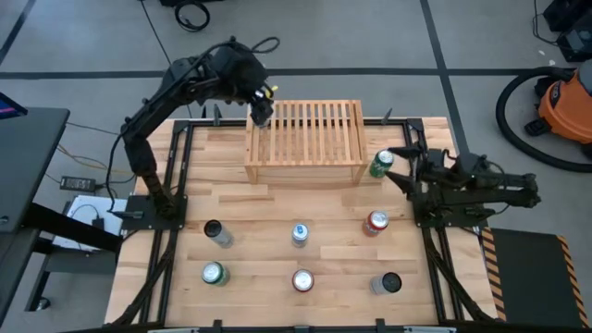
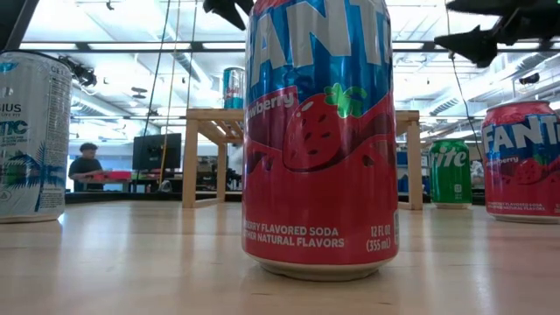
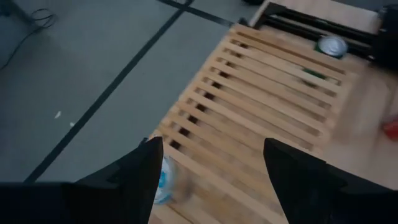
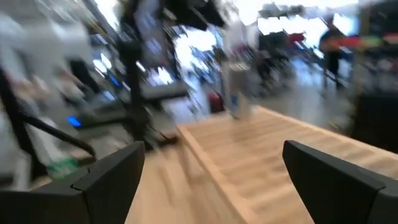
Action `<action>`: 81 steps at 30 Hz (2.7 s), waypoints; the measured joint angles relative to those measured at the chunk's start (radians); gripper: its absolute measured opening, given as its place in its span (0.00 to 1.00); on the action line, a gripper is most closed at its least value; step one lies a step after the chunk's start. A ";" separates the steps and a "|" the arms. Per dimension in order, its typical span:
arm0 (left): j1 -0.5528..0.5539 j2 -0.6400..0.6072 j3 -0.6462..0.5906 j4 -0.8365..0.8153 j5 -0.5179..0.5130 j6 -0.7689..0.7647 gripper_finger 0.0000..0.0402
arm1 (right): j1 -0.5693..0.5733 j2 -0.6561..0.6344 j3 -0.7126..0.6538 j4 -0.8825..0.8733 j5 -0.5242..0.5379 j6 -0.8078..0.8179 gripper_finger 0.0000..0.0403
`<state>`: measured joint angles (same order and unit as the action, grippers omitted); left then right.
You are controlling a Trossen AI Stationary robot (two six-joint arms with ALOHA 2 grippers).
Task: Place canned beverage on shelf
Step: Put the top green soda can on the shelf
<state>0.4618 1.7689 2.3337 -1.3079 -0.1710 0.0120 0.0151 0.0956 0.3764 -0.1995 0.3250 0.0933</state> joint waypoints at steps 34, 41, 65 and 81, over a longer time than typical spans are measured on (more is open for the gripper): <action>-0.134 -0.165 0.000 -0.260 0.038 -0.105 0.70 | -0.302 0.502 0.409 -0.841 0.076 0.258 0.97; -0.134 -0.207 0.000 -0.260 0.037 -0.105 0.70 | -0.377 0.504 0.252 -0.687 0.081 0.444 0.97; -0.134 -0.215 0.000 -0.261 0.036 -0.131 0.70 | -0.430 0.758 0.203 -0.593 0.107 0.483 0.97; -0.134 -0.215 0.000 -0.261 0.036 -0.121 0.70 | -0.459 0.846 0.204 -0.582 0.090 0.459 0.75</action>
<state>0.3275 1.5539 2.3341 -1.5690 -0.1352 -0.1085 -0.4441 0.9421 0.5800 -0.7818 0.4151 0.5518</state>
